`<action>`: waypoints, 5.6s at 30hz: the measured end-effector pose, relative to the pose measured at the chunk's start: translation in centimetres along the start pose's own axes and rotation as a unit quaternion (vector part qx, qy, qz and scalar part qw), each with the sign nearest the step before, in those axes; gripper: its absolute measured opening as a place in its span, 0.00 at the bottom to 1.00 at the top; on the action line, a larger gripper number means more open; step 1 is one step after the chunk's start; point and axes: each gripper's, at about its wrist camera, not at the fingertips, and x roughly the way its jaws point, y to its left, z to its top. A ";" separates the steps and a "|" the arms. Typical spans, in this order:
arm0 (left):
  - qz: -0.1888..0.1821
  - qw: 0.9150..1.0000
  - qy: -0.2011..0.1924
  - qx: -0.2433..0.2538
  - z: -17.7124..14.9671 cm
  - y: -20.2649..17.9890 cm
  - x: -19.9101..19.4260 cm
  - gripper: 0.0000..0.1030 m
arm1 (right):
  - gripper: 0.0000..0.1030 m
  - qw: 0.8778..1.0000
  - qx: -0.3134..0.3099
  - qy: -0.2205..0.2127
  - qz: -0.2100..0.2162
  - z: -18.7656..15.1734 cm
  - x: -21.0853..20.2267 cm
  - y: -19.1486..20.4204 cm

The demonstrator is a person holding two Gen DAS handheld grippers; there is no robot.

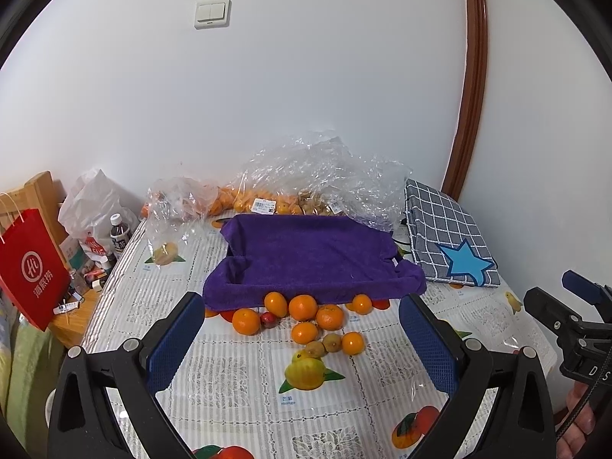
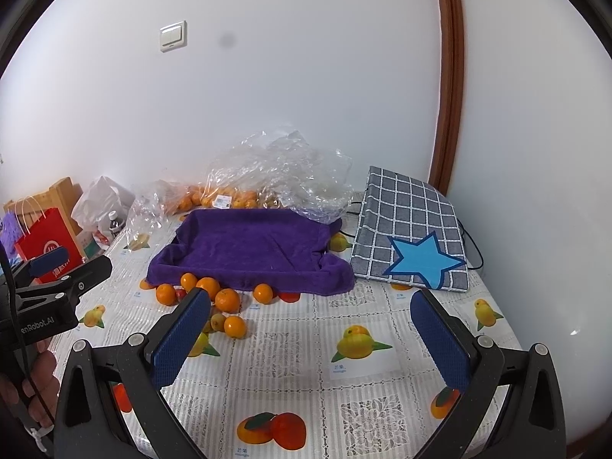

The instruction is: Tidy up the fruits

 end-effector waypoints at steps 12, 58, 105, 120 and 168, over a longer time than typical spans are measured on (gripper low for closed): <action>-0.004 1.000 -0.004 -0.001 -0.1 0.3 -0.3 0.99 | 1.00 1.000 -0.004 -0.003 0.001 -0.1 -0.2 0.4; 0.015 1.000 -0.005 -0.016 -0.1 2.9 2.1 0.99 | 1.00 1.000 0.018 0.020 -0.002 -1.1 3.0 0.0; -0.019 0.989 0.127 -0.071 -7.3 10.3 18.6 0.52 | 0.46 0.981 -0.026 0.154 0.112 -5.2 27.7 4.8; -0.068 0.985 0.113 -0.113 -8.1 11.4 19.4 0.36 | 0.31 0.982 -0.046 0.132 0.128 -5.7 26.5 4.7; -0.091 0.994 0.019 -0.053 6.9 9.1 19.0 0.36 | 0.31 0.989 0.018 0.037 0.139 2.0 22.9 2.0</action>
